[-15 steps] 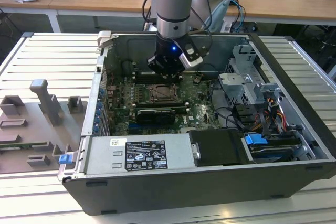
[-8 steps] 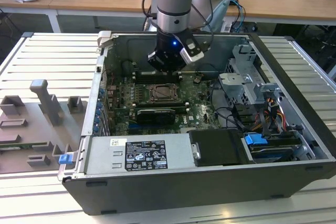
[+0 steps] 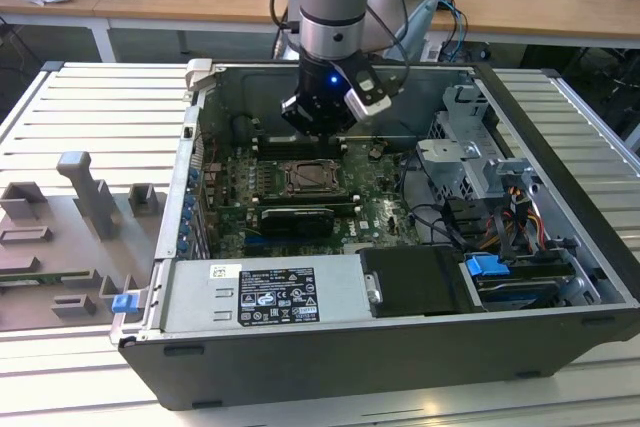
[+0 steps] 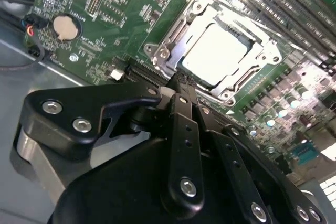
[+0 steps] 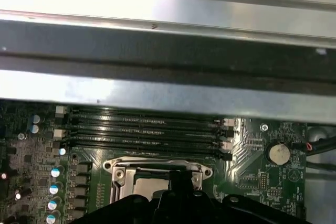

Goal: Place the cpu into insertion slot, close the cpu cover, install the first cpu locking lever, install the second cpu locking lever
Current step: 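Install the second cpu locking lever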

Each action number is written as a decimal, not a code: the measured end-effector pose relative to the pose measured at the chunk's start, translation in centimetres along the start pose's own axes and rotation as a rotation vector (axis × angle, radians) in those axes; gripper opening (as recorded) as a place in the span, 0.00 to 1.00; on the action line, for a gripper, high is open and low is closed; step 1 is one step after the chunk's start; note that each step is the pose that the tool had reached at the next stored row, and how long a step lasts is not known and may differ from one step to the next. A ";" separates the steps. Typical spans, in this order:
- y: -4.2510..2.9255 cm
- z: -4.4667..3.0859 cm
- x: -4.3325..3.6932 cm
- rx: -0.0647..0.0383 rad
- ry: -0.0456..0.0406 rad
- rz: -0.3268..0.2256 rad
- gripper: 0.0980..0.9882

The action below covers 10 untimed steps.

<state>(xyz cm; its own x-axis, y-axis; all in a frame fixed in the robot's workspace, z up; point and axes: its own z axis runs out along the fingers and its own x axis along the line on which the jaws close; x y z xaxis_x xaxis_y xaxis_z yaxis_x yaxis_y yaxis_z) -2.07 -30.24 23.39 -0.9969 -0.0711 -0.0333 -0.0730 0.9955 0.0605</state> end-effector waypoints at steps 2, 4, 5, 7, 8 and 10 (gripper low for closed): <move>-0.63 -0.03 0.05 0.000 0.0000 0.000 0.01; -1.20 -0.07 0.09 0.000 0.0001 0.000 0.01; -1.38 -0.08 0.10 0.000 0.0000 0.000 0.01; -1.51 -0.20 0.11 0.000 0.0001 0.000 0.01; -1.54 -0.31 0.11 0.000 0.0001 0.000 0.01; -1.55 -0.53 0.11 0.000 0.0000 0.000 0.01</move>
<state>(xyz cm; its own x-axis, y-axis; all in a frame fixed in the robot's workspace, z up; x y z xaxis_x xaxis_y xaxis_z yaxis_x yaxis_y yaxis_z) -2.08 -31.82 23.82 -0.9969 -0.0709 -0.0333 -0.0728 0.9955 0.0610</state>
